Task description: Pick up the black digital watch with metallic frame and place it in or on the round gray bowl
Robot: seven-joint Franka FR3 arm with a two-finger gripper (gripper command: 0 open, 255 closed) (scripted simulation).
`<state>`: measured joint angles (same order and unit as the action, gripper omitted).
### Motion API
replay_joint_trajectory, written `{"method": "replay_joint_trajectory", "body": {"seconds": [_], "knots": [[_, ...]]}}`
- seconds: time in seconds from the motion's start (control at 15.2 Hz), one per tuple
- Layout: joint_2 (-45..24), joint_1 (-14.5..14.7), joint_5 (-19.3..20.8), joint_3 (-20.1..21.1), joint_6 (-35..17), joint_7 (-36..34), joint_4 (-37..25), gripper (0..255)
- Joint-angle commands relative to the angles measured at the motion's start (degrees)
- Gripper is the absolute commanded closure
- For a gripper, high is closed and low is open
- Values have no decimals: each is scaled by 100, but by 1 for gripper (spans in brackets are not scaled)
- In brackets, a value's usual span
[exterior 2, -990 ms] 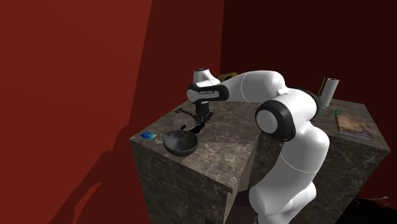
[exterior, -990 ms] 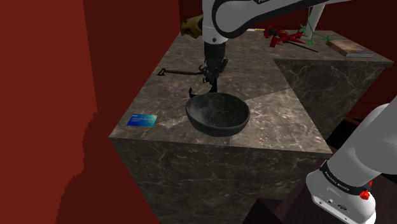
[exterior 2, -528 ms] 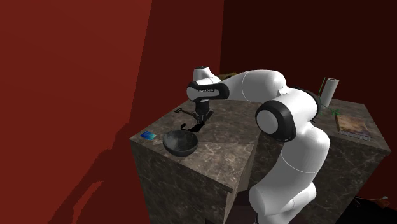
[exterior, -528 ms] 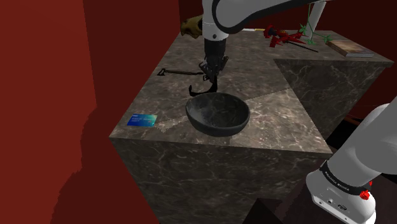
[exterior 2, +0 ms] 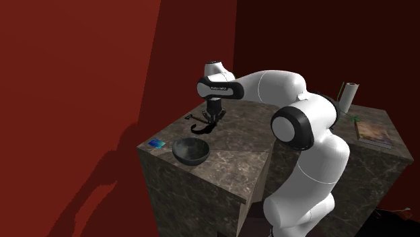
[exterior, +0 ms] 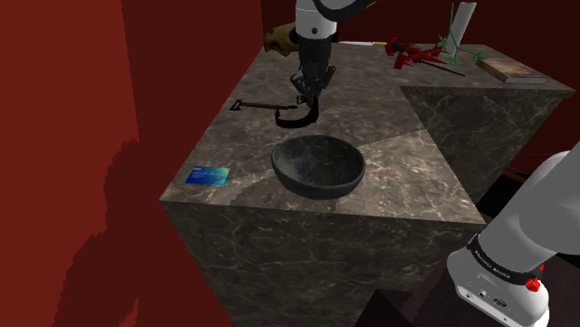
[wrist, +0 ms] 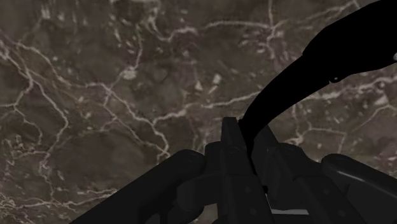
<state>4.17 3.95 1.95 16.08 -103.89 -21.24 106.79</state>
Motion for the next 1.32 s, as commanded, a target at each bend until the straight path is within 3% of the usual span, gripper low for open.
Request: {"method": "replay_joint_trajectory", "body": {"seconds": [0.0,1.06,1.25], "knots": [[1,-1,-2,-2,158,9,-154,255],[-206,8,51,18,1436,22,-1631,255],[116,84,-43,92,1412,-125,-1292,255]]}}
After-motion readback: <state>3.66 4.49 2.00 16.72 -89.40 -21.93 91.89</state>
